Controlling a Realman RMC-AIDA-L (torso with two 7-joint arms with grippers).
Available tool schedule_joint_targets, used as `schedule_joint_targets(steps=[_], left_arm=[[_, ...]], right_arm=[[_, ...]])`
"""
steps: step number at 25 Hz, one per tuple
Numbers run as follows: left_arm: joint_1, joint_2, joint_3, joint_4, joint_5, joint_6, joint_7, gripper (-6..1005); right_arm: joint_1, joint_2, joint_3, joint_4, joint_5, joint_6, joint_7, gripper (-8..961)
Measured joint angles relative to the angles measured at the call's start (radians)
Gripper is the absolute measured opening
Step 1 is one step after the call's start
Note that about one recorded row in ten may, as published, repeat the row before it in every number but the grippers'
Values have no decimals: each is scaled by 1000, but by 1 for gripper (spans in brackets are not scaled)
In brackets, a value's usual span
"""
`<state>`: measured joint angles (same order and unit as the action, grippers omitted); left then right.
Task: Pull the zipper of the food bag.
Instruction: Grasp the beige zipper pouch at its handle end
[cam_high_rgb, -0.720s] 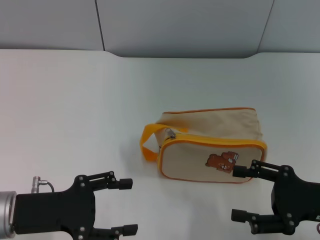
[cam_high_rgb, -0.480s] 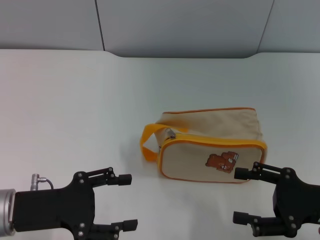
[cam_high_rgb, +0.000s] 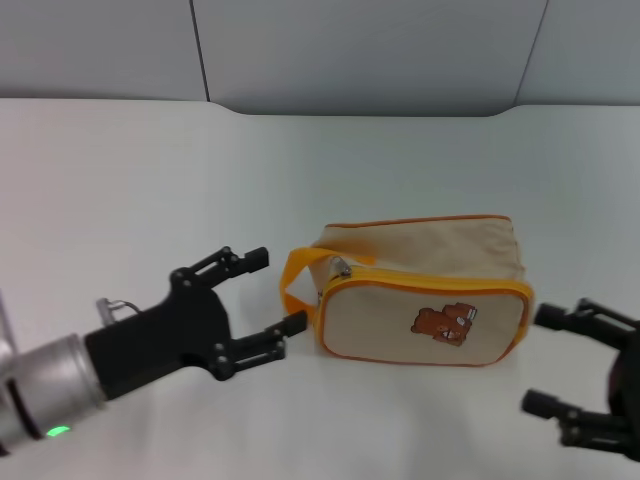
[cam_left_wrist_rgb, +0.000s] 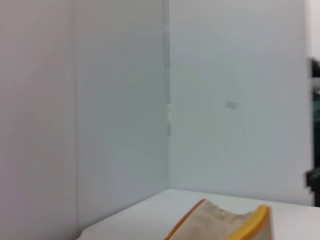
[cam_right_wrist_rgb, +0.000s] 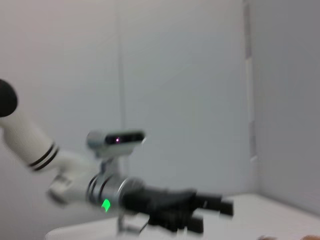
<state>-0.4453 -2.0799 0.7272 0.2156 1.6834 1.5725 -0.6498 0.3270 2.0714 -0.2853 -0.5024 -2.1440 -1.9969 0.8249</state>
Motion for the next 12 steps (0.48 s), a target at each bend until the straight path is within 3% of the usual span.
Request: schedule_joint_targets(steps=[7,12], left_arm=[[-97,-2,-32,-245,-6,-126,204,744],[-123,-2,-197,-380,-1,-237,341,727]], right_arm=[[-44,-17,89,-2,5,-51,-4,841],[-47,-15,90,-2,9,-49,-14,840]])
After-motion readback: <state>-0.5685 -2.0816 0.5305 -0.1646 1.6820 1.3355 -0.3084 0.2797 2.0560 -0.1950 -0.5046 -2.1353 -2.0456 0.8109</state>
